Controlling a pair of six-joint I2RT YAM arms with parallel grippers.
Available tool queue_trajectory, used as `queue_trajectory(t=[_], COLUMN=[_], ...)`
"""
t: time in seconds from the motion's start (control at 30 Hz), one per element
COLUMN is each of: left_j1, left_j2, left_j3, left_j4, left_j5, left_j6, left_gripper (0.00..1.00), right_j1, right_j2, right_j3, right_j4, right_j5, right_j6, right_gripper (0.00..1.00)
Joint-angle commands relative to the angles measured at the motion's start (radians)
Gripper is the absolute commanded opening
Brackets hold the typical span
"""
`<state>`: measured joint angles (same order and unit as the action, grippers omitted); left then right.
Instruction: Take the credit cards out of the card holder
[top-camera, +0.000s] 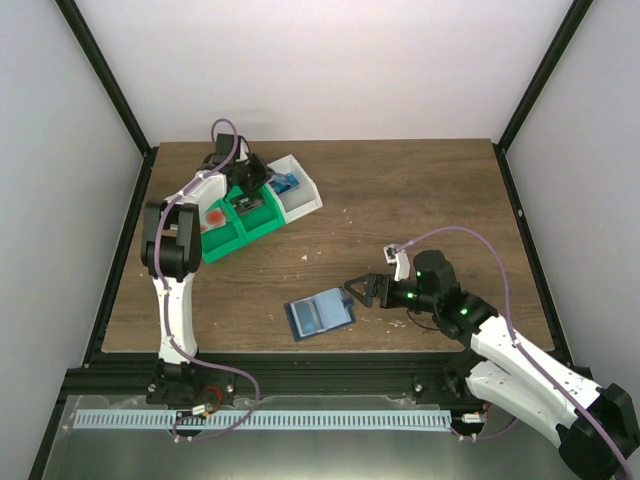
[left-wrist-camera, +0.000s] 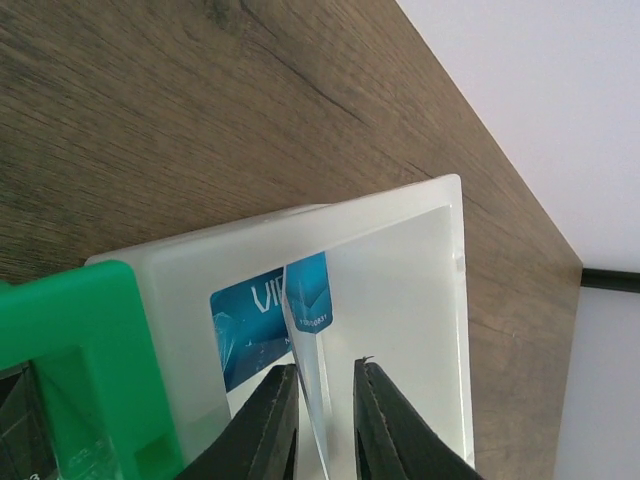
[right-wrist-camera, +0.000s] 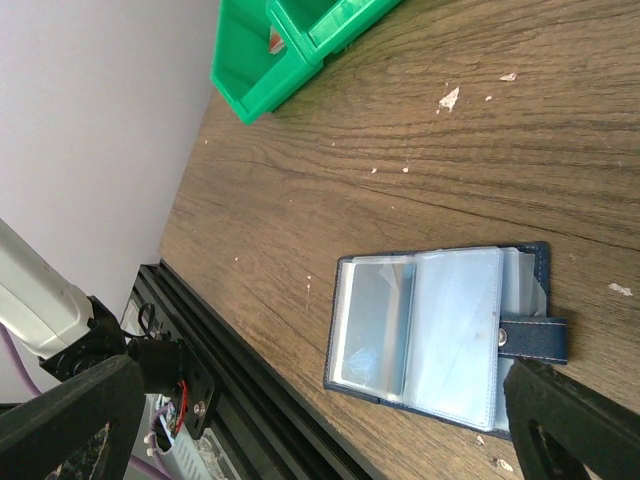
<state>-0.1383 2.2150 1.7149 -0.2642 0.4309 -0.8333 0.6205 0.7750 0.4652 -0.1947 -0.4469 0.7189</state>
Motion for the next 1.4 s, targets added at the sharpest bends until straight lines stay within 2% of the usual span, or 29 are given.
queue_trajectory(t=[0.0,0.47,0.7,0.8,0.87,0.97,1.03,1.13,1.2,1.27,1.37], left_j1=[0.0,0.001,-0.001,-0.01,-0.021,-0.034,-0.044,-0.069,-0.094,-0.123,-0.165], left_j2=[-0.006,-0.035,-0.101,-0.167,-0.222,-0.325,-0.391,-0.502,-0.577,-0.663,-0.779], left_j3=[0.026,0.091,0.077,-0.007,-0.076,-0.195,-0.263,-0.384,-0.469,-0.578,-0.746], left_j4=[-0.011,-0.035,-0.045,-0.025,-0.004,0.012,0.009,0.012,0.019,0.031,0.101], left_j5=[-0.024,-0.043,-0.032,-0.016,-0.015,0.0,0.001,0.005,0.005,0.006,0.026], left_j6=[0.02,0.027,0.032,0.071,0.098,0.136,0.162,0.188,0.198,0.199,0.165], left_gripper=[0.21,0.38,0.42,0.49,0.62,0.67,0.78,0.85,0.95,0.98,0.99], right_j1=[0.001,0.001,0.001,0.002,0.001,0.001,0.001,0.002,0.001,0.002,0.003], right_j2=[-0.007,-0.002,0.013,0.034,0.038,0.038,0.041,0.066,0.089,0.108,0.127], right_j3=[0.046,0.084,0.073,0.077,0.078,0.082,0.086,0.097,0.101,0.094,0.067], right_j4=[0.003,-0.016,-0.022,-0.043,-0.049,-0.057,-0.056,-0.065,-0.07,-0.057,-0.009], right_j5=[0.013,0.003,-0.01,-0.004,0.002,0.008,-0.003,-0.007,-0.01,-0.033,-0.067], right_j6=[-0.008,-0.03,-0.024,-0.026,-0.034,-0.057,-0.073,-0.094,-0.099,-0.094,-0.074], right_gripper=[1.0,1.0,1.0,1.0,1.0,1.0,1.0,1.0,0.99,0.97,0.91])
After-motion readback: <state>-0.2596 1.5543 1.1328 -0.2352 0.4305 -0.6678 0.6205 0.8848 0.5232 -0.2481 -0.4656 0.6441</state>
